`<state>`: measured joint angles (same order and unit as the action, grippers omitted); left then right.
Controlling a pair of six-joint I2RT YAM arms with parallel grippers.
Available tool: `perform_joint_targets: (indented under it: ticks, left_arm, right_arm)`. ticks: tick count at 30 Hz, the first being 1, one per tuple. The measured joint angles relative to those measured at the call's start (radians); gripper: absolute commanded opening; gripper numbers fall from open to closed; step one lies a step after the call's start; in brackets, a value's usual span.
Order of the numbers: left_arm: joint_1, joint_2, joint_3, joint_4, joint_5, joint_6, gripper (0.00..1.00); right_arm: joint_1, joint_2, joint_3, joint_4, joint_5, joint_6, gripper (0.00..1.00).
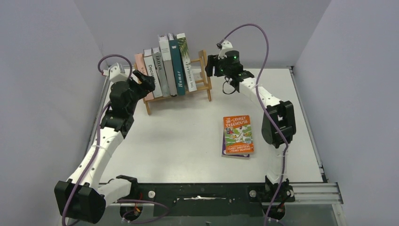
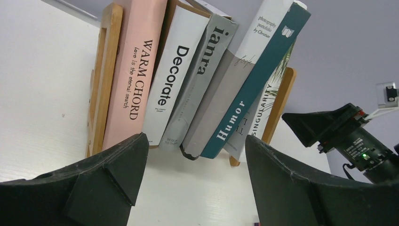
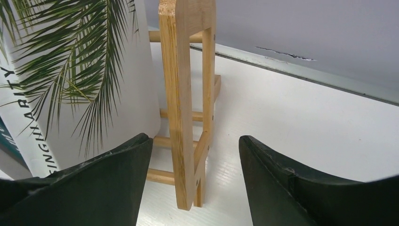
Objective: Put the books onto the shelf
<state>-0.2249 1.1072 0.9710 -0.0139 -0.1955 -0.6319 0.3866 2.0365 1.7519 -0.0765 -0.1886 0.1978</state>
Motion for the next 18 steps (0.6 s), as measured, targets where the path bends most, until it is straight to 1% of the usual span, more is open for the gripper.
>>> perform_joint_targets:
  ticks: [10,18]
  left_arm:
    - [0.0,-0.025,-0.001,-0.006,0.024,-0.003,0.75]
    - [0.0,-0.032,-0.032,-0.008,0.04,-0.003,0.75]
  right_arm:
    - [0.012,0.117,0.078,-0.01,-0.004,-0.002,0.66]
    - [0.068,0.175,0.142,-0.037,0.076,-0.01,0.57]
